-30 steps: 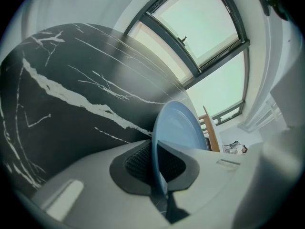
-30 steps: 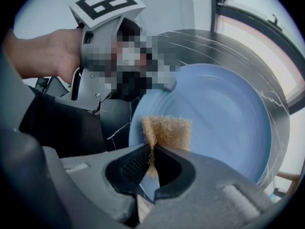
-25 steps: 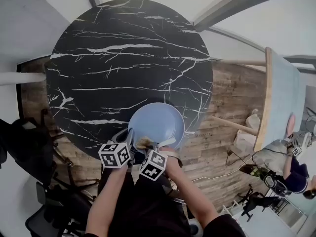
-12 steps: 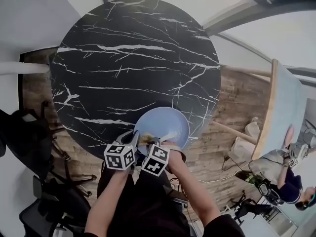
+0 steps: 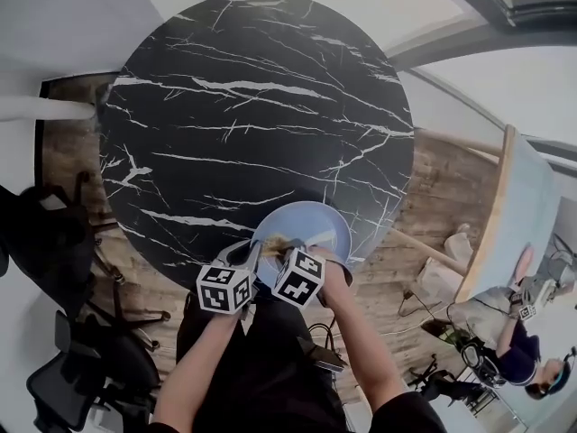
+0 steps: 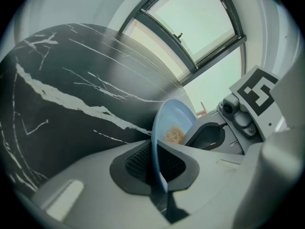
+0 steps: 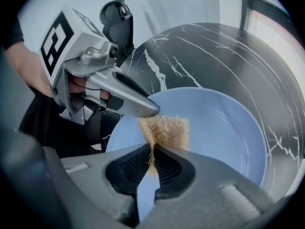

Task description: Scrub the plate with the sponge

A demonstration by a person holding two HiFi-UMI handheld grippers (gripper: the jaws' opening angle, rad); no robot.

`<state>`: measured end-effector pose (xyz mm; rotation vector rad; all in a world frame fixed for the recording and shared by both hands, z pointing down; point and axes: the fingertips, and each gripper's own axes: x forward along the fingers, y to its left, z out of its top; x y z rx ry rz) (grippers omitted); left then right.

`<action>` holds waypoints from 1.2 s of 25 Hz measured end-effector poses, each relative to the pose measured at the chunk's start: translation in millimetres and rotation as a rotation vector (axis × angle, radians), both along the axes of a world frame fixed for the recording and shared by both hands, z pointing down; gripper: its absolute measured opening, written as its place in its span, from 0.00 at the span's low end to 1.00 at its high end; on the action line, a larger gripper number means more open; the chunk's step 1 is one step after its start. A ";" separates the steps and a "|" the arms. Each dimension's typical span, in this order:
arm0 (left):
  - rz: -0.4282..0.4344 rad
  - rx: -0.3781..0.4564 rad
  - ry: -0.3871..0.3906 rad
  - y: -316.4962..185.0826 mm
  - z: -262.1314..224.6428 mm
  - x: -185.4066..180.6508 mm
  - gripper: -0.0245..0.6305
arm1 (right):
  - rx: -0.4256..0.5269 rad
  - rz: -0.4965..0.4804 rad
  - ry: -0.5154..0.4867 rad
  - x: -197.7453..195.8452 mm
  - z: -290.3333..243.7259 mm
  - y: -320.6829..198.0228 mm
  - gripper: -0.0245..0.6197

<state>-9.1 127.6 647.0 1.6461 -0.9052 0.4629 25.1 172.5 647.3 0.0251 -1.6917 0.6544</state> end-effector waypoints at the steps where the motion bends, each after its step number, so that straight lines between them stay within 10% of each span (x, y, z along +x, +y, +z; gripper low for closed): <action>1: 0.000 -0.001 0.001 -0.2 0.0 0.0 0.06 | 0.001 0.005 0.000 1.6 -0.2 -3.6 0.07; 13: -0.005 -0.009 0.008 -0.4 1.4 -0.5 0.06 | 0.114 0.241 0.037 43.4 -1.0 -79.4 0.07; 21: -0.025 -0.014 0.005 0.7 2.2 -2.2 0.06 | 0.368 0.275 0.083 78.5 -18.9 -95.5 0.07; 30: -0.052 -0.008 0.012 0.8 2.1 -2.2 0.06 | 0.443 0.202 0.158 82.1 1.8 -84.9 0.07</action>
